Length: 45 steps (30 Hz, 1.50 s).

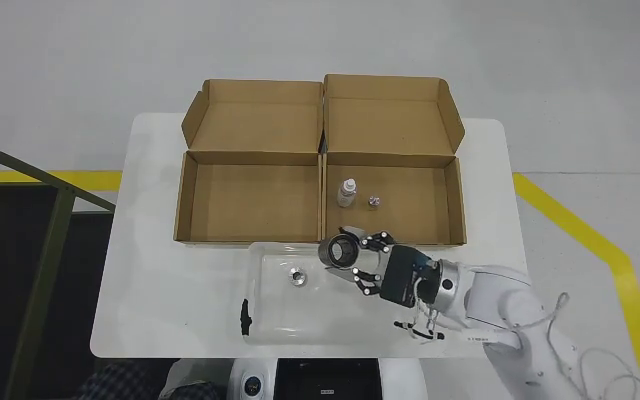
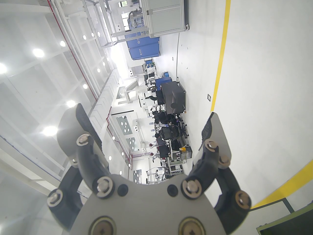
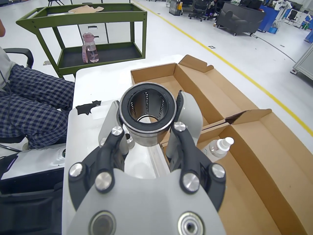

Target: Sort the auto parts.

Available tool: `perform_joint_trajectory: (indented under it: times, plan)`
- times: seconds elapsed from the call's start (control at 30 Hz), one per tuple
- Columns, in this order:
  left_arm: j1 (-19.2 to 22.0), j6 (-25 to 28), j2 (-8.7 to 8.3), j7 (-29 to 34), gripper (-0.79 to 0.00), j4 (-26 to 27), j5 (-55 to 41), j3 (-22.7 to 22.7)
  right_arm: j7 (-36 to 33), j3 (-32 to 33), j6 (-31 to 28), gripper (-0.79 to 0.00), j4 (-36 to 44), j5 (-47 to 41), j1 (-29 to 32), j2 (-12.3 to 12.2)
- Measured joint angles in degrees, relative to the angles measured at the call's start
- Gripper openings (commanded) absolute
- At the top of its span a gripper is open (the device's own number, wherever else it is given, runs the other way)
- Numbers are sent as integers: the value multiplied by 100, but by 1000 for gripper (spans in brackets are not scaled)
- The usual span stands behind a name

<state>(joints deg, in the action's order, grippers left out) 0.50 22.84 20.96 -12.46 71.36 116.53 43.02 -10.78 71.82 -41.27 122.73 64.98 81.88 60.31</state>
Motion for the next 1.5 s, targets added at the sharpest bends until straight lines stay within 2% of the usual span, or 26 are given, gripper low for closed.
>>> perform_joint_trajectory:
  times: [0.4, 0.67, 1.17, 1.5]
  plan:
    - [0, 0, 0, 0, 0, 0, 0, 0, 89, 264, -26, -785, 8, -414, -111, -22]
    - [0, 0, 0, 0, 0, 0, 0, 0, 33, 151, -6, -785, -162, -491, -250, -11]
    - [0, 0, 0, 0, 0, 0, 0, 0, -346, -644, 330, -785, -781, -342, -964, 114]
    - [0, 0, 0, 0, 0, 0, 0, 0, -639, -1478, 808, -785, -1399, -94, -1792, 322]
